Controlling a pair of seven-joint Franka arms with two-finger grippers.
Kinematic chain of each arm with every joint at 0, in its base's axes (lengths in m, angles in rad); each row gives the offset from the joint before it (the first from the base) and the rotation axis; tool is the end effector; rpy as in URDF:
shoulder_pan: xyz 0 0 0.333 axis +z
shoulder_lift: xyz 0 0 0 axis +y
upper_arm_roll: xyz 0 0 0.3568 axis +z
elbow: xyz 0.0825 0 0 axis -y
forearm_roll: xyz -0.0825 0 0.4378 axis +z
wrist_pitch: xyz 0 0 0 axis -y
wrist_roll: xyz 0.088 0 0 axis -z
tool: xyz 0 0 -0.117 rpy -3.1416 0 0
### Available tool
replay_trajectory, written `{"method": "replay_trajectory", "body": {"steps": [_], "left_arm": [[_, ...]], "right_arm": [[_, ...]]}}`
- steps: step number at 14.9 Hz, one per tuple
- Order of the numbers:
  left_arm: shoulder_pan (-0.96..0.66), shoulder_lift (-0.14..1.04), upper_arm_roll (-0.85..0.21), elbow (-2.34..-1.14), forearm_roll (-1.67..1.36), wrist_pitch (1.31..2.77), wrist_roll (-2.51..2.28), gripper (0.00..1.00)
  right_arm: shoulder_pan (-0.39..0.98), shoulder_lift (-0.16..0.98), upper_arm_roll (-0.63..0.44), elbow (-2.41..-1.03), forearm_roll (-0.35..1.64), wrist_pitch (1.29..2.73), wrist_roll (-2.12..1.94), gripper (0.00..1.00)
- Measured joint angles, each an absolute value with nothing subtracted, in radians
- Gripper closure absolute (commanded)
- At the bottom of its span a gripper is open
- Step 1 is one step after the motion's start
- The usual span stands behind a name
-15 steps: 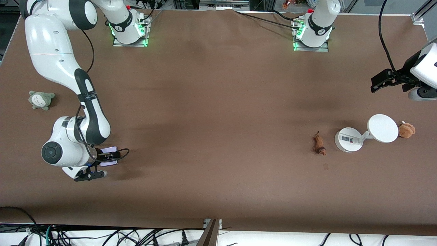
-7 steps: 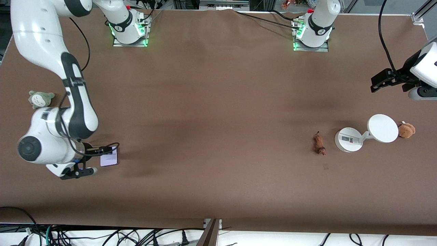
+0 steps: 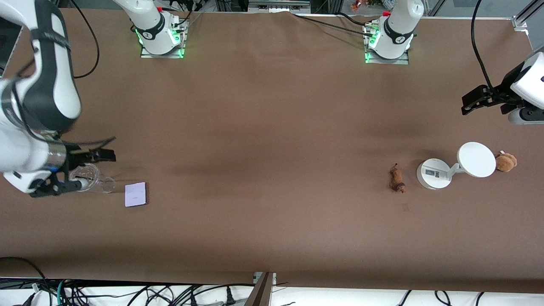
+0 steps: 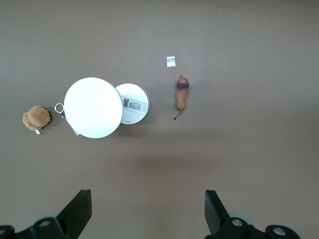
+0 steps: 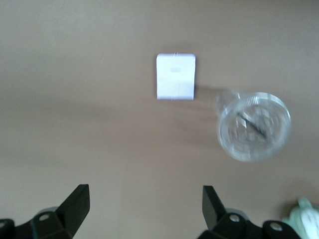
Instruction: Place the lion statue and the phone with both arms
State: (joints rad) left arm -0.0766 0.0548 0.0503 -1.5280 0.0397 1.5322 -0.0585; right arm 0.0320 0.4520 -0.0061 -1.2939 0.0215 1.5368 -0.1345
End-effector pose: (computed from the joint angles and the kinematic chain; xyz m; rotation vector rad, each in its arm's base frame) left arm 0.6225 -0.0125 0.6408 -3.0957 -0.0507 0.0754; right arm 0.7370 0.0225 0.4902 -3.0850 -0.2461 0.3227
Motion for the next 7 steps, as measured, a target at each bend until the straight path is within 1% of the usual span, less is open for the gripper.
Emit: {"method": "replay_trajectory", "body": {"steps": [4, 7], "left_arm": [[-0.077, 0.055, 0.050, -1.528, 0.040, 1.532, -0.058, 0.00], [-0.077, 0.055, 0.050, -1.527, 0.040, 1.532, -0.059, 0.00]], "right_arm": [[0.031, 0.302, -0.007, -1.295, 0.016, 1.353, -0.125, 0.00], [0.030, 0.226, -0.013, -1.307, -0.029, 1.286, -0.126, 0.00]]}}
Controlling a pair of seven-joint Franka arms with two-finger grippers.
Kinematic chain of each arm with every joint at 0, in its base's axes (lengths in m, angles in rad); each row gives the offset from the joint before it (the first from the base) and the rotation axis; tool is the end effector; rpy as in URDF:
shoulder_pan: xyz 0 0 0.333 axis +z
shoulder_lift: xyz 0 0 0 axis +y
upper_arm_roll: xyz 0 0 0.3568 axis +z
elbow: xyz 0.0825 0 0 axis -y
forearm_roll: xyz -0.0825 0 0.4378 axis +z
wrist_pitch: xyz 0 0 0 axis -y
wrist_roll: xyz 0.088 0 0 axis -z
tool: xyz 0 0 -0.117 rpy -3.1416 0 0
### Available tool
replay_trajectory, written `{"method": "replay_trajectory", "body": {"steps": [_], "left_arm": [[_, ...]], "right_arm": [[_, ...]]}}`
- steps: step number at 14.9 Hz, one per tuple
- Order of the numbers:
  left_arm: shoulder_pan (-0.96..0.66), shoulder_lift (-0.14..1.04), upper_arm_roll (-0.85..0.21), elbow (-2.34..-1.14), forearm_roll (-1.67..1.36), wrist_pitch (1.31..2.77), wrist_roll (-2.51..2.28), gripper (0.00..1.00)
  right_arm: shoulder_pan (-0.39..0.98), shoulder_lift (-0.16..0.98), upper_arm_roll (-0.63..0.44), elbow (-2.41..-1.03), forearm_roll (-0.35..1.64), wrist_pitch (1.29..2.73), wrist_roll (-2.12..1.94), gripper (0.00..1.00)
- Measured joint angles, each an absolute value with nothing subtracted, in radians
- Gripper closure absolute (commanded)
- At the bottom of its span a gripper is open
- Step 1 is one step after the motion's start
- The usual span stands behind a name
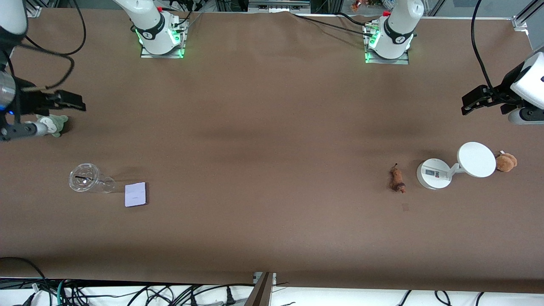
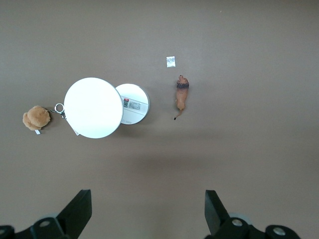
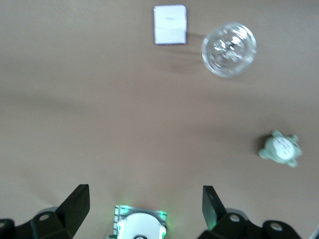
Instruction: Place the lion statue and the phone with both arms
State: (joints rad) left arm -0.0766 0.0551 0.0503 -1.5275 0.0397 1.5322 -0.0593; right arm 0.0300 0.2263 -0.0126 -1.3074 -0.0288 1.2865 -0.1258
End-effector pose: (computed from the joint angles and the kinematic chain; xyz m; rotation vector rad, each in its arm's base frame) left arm 0.6226 -0.0125 0.6409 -3.0957 -0.0519 0.0750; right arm 0.6515 0.0084 0.6260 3.0922 0.2145 -0.3871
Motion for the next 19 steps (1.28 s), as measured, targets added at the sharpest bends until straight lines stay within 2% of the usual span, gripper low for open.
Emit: {"method": "replay_trajectory", "body": {"steps": [8, 14, 19], "left_arm": [[-0.078, 0.055, 0.047, -1.526, 0.040, 1.532, -0.098, 0.00], [-0.081, 0.055, 0.041, -1.525, 0.040, 1.532, -0.104, 0.00], [-0.081, 0.055, 0.041, -1.524, 0.040, 1.532, -0.106, 0.00]], "right_arm": [[0.031, 0.195, -0.004, -1.398, -0.054, 1.330, -0.126, 0.00], [0.029, -0.038, 0.011, -1.750, -0.055, 1.553, -0.126, 0.00], [0.027, -0.076, 0.009, -1.805, -0.056, 1.586, -0.126, 0.00]]}}
